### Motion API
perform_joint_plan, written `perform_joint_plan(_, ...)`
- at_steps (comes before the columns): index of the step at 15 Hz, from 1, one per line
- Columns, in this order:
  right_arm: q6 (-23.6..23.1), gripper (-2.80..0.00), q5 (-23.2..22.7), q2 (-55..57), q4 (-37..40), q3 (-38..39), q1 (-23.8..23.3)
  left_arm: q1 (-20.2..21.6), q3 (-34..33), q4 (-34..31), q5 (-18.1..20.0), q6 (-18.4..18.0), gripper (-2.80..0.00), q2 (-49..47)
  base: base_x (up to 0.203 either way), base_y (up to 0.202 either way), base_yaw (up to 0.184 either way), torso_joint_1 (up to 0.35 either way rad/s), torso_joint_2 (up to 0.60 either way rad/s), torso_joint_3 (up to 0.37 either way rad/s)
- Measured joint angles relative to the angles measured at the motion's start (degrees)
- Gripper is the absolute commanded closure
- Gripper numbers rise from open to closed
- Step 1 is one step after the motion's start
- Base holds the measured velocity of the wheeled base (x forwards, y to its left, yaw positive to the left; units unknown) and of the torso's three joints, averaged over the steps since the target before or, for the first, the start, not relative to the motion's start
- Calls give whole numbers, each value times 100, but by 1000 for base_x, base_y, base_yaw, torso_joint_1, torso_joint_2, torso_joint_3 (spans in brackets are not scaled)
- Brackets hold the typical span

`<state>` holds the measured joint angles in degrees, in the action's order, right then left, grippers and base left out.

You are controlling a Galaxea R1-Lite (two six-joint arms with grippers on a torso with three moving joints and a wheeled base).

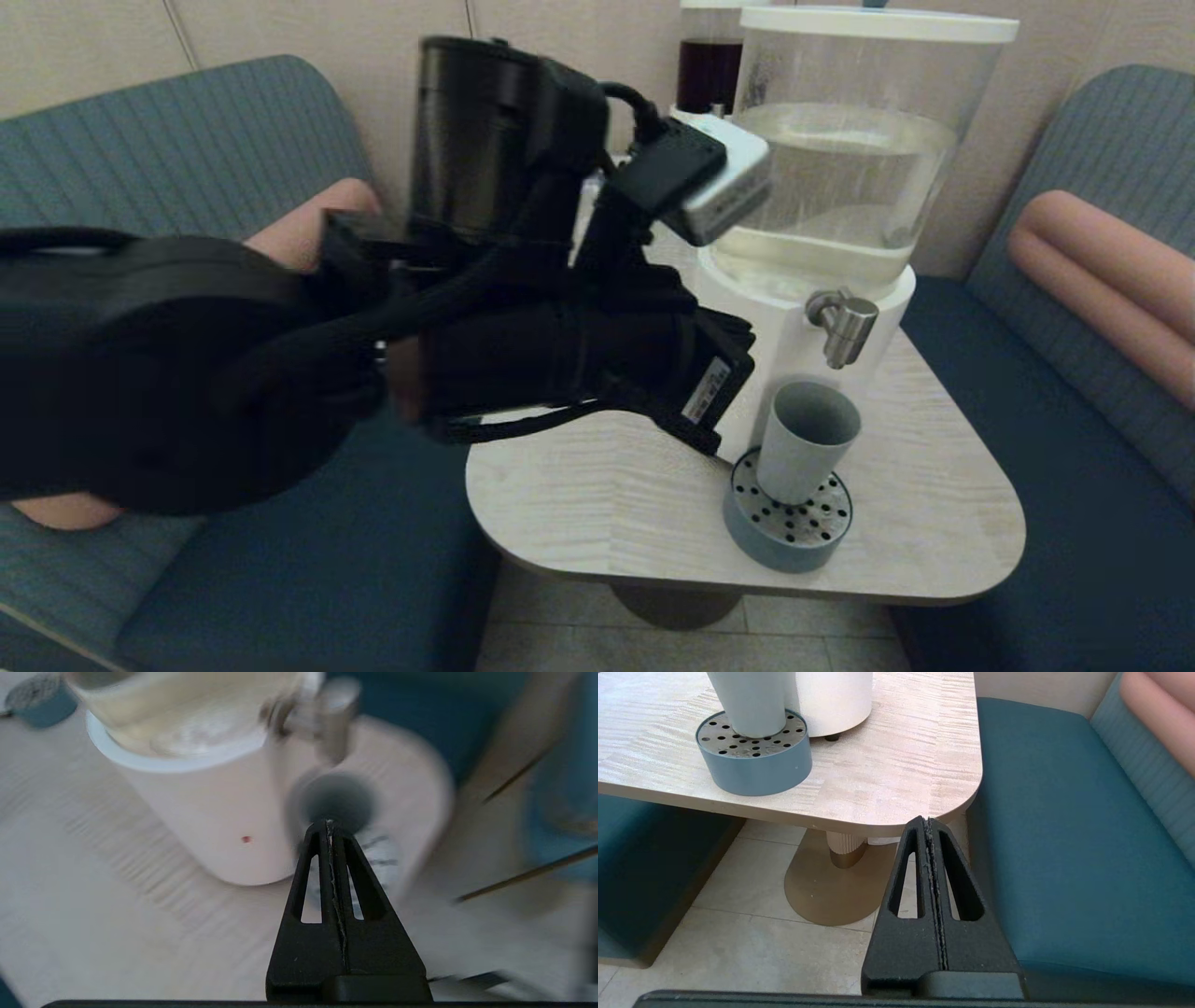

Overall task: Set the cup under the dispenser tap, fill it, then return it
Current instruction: Place the cup next to the water dispenser

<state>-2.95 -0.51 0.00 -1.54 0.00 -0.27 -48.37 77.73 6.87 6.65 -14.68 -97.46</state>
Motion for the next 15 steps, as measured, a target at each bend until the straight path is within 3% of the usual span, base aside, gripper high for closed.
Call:
perform_joint_plan(3, 0, 0, 0, 0, 0, 0, 0, 464, -1064, 227, 829, 500, 0, 1197, 0, 0, 0, 0, 0, 0)
perform_joint_plan(5, 1, 0, 0, 0, 0, 0, 0, 917, -2206, 795, 1482, 727, 0, 1747, 0, 0, 0, 0, 0, 0)
perform_joint_plan(8, 0, 0, 0, 0, 0, 0, 0, 1359, -3657, 2898, 2017, 975, 0, 1885, 0, 0, 0, 0, 0, 0)
perform_joint_plan(11, 0, 0, 3, 0, -2, 0, 2, 1539, -4487, 5481, 2155, 1160, 0, 1218, 0, 0, 0, 0, 0, 0)
perform_joint_plan(13, 0, 0, 0, 0, 0, 0, 0, 1591, -4854, 6803, 2183, 1185, 0, 753, 0, 0, 0, 0, 0, 0)
perform_joint_plan(14, 0, 0, 0, 0, 0, 0, 0, 1599, -4985, 7230, 2185, 1181, -280, 568, 0, 0, 0, 0, 0, 0)
perform_joint_plan(15, 1, 0, 2, 0, 0, 0, 0, 1606, -5048, 7412, 2185, 1174, -280, 454, 0, 0, 0, 0, 0, 0)
